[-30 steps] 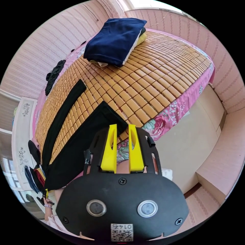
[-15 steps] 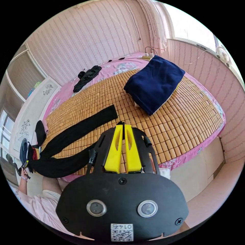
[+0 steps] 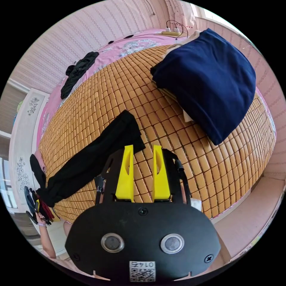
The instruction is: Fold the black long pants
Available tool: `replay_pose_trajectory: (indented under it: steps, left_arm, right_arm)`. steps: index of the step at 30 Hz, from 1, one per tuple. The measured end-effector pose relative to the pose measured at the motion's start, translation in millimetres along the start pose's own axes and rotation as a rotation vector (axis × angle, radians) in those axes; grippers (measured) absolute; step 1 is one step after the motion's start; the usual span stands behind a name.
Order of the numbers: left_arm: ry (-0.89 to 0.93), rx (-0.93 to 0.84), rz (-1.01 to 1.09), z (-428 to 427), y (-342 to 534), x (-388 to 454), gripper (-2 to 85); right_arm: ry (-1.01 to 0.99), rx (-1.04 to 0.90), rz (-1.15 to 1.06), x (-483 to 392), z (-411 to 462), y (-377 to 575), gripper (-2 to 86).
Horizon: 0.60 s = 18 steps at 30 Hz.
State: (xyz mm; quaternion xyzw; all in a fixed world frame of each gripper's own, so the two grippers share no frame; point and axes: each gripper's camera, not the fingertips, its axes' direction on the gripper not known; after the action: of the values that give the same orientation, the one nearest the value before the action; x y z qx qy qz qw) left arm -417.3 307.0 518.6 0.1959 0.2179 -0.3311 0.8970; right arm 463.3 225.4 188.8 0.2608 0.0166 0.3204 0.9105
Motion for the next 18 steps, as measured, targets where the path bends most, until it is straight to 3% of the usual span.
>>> replay_pose_trajectory:
  steps: [3,7,12,18]
  left_arm:
    - [-0.003,-0.161,0.139,55,23,39,3.1]
    - [-0.205,-0.423,0.226,140,54,71,-0.4]
    - [-0.268,-0.443,0.391,164,75,98,-0.9]
    - [-0.190,-0.547,0.519,172,127,110,-0.9]
  right_arm:
    - [0.030,0.016,-0.036,-10,5,7,4.0]
    - [0.036,0.034,-0.126,-13,-7,19,0.8]
    - [0.023,0.082,-0.178,21,-45,64,0.6]
    - [0.052,0.109,-0.035,111,-94,157,1.6]
